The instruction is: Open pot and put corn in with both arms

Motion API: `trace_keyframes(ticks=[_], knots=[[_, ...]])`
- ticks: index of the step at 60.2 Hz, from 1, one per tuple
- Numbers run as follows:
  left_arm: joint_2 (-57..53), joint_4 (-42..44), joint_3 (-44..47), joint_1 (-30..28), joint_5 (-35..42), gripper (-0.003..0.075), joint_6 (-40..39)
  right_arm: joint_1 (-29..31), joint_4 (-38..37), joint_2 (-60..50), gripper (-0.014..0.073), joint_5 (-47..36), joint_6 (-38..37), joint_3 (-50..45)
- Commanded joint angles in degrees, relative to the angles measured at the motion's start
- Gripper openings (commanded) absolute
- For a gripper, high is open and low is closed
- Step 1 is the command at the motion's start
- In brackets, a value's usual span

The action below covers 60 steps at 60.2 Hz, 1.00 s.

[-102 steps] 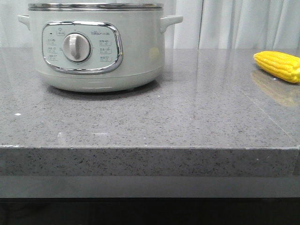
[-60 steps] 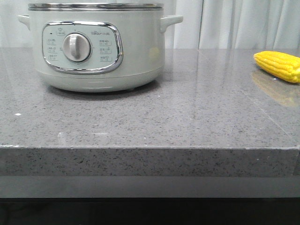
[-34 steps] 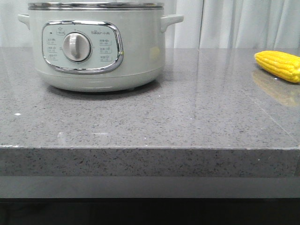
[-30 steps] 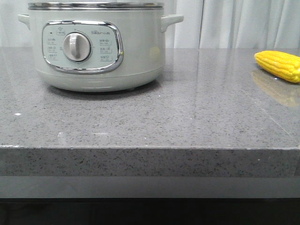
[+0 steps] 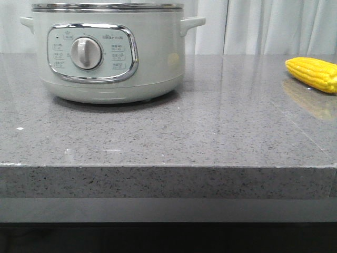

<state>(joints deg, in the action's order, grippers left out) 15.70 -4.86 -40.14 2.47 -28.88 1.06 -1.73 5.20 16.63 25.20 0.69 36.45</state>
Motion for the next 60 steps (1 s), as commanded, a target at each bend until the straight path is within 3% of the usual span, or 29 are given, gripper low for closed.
trace_keyframes(ticks=[1,24,45,51,60], knots=[[4.32,-0.22,-3.69,0.45,0.6,-0.002,-0.33,0.33,-0.07,4.6,-0.0067,-1.34,0.19,3.58],[10.79,-0.45,-3.79,0.45,0.27,-0.002,-0.33,0.33,-0.07,14.69,-0.0067,3.37,0.19,3.51],[12.37,0.74,-3.69,0.45,0.05,-0.0014,-0.33,0.33,-0.07,16.89,-0.0059,4.8,0.19,3.51],[12.37,1.38,-3.69,0.45,0.06,0.0082,-0.33,0.33,-0.07,16.89,0.0036,4.8,0.19,3.51],[12.37,1.38,-3.69,0.45,0.42,0.0394,-0.33,0.33,-0.07,16.89,0.0402,4.83,0.19,3.51]])
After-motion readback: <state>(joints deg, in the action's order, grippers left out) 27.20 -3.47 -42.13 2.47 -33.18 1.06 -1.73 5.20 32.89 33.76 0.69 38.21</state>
